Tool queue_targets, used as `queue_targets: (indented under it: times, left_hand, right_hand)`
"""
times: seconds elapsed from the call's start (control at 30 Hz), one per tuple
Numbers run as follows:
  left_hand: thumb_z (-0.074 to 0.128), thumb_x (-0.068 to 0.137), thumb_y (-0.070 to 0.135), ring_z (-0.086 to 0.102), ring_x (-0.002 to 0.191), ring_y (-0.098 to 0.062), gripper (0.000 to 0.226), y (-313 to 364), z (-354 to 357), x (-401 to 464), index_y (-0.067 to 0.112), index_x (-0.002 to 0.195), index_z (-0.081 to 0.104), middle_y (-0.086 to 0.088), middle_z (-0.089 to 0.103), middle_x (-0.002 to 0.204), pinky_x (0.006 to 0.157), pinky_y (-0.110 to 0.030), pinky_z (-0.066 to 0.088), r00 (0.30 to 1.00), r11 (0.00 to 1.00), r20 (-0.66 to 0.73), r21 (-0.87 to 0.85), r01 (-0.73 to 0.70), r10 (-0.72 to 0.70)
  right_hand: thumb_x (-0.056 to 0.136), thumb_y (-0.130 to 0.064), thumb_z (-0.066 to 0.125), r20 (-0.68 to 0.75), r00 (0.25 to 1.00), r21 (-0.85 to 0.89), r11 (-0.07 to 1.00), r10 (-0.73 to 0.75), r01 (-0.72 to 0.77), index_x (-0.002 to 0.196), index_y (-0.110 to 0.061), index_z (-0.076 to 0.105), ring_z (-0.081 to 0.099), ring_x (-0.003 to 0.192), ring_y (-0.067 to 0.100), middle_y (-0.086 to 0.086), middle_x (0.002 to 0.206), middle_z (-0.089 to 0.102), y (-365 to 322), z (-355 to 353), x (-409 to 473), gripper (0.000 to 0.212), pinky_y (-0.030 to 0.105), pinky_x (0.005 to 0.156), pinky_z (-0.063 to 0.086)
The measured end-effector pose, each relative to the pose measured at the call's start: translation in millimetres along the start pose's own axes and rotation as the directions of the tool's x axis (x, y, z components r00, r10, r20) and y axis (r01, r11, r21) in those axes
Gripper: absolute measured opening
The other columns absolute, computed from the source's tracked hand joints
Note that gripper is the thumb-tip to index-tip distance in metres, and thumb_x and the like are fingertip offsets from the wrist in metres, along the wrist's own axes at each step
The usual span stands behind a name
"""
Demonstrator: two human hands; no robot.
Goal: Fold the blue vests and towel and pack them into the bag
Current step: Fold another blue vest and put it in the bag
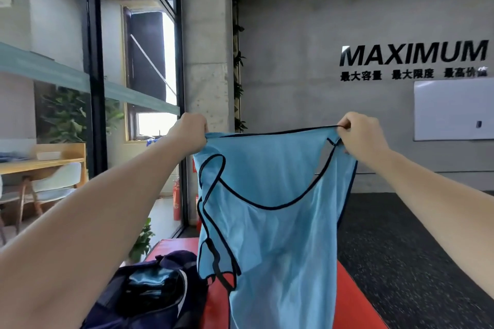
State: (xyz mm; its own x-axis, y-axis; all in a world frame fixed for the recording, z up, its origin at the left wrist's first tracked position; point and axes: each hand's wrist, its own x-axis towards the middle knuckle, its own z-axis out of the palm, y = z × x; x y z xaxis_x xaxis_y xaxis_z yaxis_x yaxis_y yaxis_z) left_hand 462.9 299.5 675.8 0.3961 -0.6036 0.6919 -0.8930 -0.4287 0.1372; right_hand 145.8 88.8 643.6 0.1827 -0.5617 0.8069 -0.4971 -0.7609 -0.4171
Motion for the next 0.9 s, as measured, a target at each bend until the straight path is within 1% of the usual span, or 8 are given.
queue_targets:
  times: [0.23, 0.37, 0.47, 0.57, 0.7, 0.8, 0.83, 0.9]
  left_hand:
    - [0.068, 0.084, 0.001, 0.057, 0.074, -0.022, 0.013, -3.7, 0.5, 1.4, 0.014, 0.085, 0.070, -0.006, 0.064, 0.085, 0.063, -0.031, 0.046, 0.999, 1.000, 0.023, 0.019, -0.023, 0.023]
    - [0.082, 0.078, 0.020, 0.062, 0.079, -0.023, 0.014, -4.4, 8.4, 1.4, 0.027, 0.082, 0.070, 0.001, 0.065, 0.086, 0.068, -0.035, 0.053, 0.996, 0.997, 0.093, 0.073, -0.002, -0.005]
    - [0.084, 0.077, 0.023, 0.061, 0.076, -0.017, 0.012, -7.3, 26.6, 3.8, 0.026, 0.084, 0.075, 0.006, 0.065, 0.082, 0.067, -0.033, 0.054, 0.985, 0.997, 0.175, 0.079, -0.001, -0.013]
    - [0.084, 0.078, 0.021, 0.064, 0.072, -0.012, 0.012, -10.5, 55.2, 7.6, 0.018, 0.087, 0.077, 0.003, 0.071, 0.082, 0.058, -0.023, 0.047, 0.963, 0.997, 0.266, 0.071, 0.027, -0.045]
    - [0.085, 0.079, 0.018, 0.059, 0.040, 0.002, 0.013, -10.5, 108.9, 17.9, 0.016, 0.079, 0.072, 0.002, 0.069, 0.071, 0.037, -0.011, 0.040, 0.917, 0.991, 0.382, -0.016, 0.130, -0.114]
    - [0.085, 0.079, 0.016, 0.066, 0.048, -0.003, 0.015, -13.8, 157.9, 29.3, 0.012, 0.081, 0.071, -0.003, 0.073, 0.074, 0.052, -0.018, 0.056, 0.884, 0.980, 0.446, -0.063, 0.188, -0.141]
    - [0.085, 0.079, 0.017, 0.070, 0.056, -0.008, 0.015, -15.3, 175.3, 32.3, 0.010, 0.084, 0.072, -0.004, 0.076, 0.075, 0.061, -0.021, 0.059, 0.868, 0.980, 0.475, -0.057, 0.192, -0.143]
    - [0.083, 0.080, 0.015, 0.074, 0.066, -0.016, 0.013, -18.7, 212.2, 36.4, 0.009, 0.082, 0.072, -0.004, 0.075, 0.068, 0.061, -0.022, 0.057, 0.836, 0.975, 0.529, -0.065, 0.214, -0.148]
  right_hand:
    - [0.092, -0.013, 0.065, 0.019, 1.000, 0.067, 0.997, 0.025, -0.026, 0.081, -0.018, 0.069, 0.070, 0.066, 0.022, -0.001, 0.079, 0.070, -0.1, -8.0, 1.1, 0.013, 0.045, 0.072, 0.062]
    - [0.090, -0.017, 0.073, 0.123, 0.990, 0.103, 0.991, 0.072, -0.085, 0.082, -0.016, 0.074, 0.066, 0.046, 0.014, 0.001, 0.078, 0.074, 3.5, -8.6, -2.2, 0.008, 0.029, 0.057, 0.060]
    - [0.085, -0.022, 0.079, 0.232, 0.968, 0.132, 0.982, 0.100, -0.133, 0.084, -0.017, 0.077, 0.067, 0.055, 0.007, -0.001, 0.079, 0.075, 13.6, -0.6, -3.7, 0.005, 0.020, 0.049, 0.051]
    - [0.083, -0.026, 0.081, 0.344, 0.931, 0.127, 0.977, 0.119, -0.172, 0.086, -0.019, 0.079, 0.067, 0.071, 0.011, -0.002, 0.079, 0.075, 30.7, 18.6, -4.5, 0.008, 0.024, 0.059, 0.051]
    - [0.083, -0.023, 0.082, 0.442, 0.879, 0.152, 0.951, 0.177, -0.268, 0.087, -0.016, 0.077, 0.073, 0.071, 0.017, 0.003, 0.077, 0.077, 63.3, 62.9, -4.8, 0.009, 0.037, 0.068, 0.059]
    - [0.084, -0.015, 0.081, 0.491, 0.840, 0.189, 0.913, 0.231, -0.362, 0.090, -0.008, 0.075, 0.075, 0.069, 0.019, 0.008, 0.078, 0.077, 94.8, 103.6, -4.1, 0.011, 0.034, 0.063, 0.059]
    - [0.084, -0.013, 0.081, 0.525, 0.811, 0.185, 0.895, 0.258, -0.405, 0.091, -0.006, 0.075, 0.074, 0.069, 0.020, 0.011, 0.079, 0.077, 106.1, 117.4, -3.8, 0.012, 0.032, 0.061, 0.058]
    - [0.084, -0.010, 0.080, 0.618, 0.715, 0.139, 0.850, 0.327, -0.509, 0.092, -0.003, 0.073, 0.073, 0.069, 0.020, 0.013, 0.081, 0.076, 129.7, 145.3, -4.8, 0.013, 0.031, 0.060, 0.057]
